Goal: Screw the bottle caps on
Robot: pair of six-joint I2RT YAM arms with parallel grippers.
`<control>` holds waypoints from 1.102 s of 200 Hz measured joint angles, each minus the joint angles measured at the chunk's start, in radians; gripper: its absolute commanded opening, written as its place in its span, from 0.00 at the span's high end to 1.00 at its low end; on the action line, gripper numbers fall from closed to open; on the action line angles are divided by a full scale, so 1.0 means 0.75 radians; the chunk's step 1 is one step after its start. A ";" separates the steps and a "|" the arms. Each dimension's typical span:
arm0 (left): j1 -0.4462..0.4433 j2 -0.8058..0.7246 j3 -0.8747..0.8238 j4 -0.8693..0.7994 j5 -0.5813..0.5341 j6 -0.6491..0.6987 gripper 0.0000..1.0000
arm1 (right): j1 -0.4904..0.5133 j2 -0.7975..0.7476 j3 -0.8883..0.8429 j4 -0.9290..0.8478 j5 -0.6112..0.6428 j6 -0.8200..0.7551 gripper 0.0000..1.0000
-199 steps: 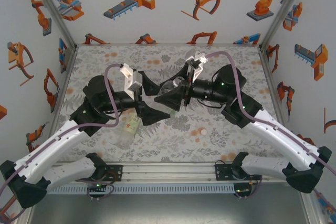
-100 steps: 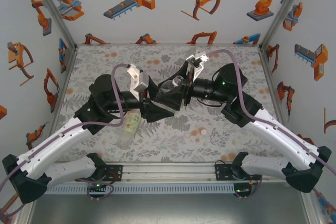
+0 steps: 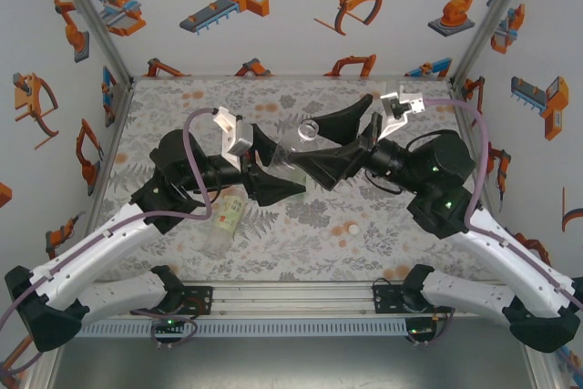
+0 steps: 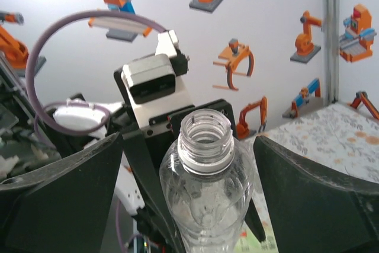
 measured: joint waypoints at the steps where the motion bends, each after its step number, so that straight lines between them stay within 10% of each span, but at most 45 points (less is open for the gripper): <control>1: 0.000 0.001 0.000 0.001 -0.001 -0.001 0.60 | 0.000 0.001 -0.002 0.004 0.002 0.002 0.23; 61: -0.008 0.057 0.053 0.052 -0.017 -0.029 0.59 | 0.000 0.030 -0.089 0.095 0.057 0.077 0.41; 116: -0.010 0.070 0.084 0.021 -0.022 -0.048 0.25 | 0.000 0.025 -0.088 0.073 0.062 0.057 0.60; 220: -0.010 0.128 0.240 -0.244 0.126 -0.021 0.27 | 0.000 0.039 -0.037 -0.028 -0.038 0.028 0.63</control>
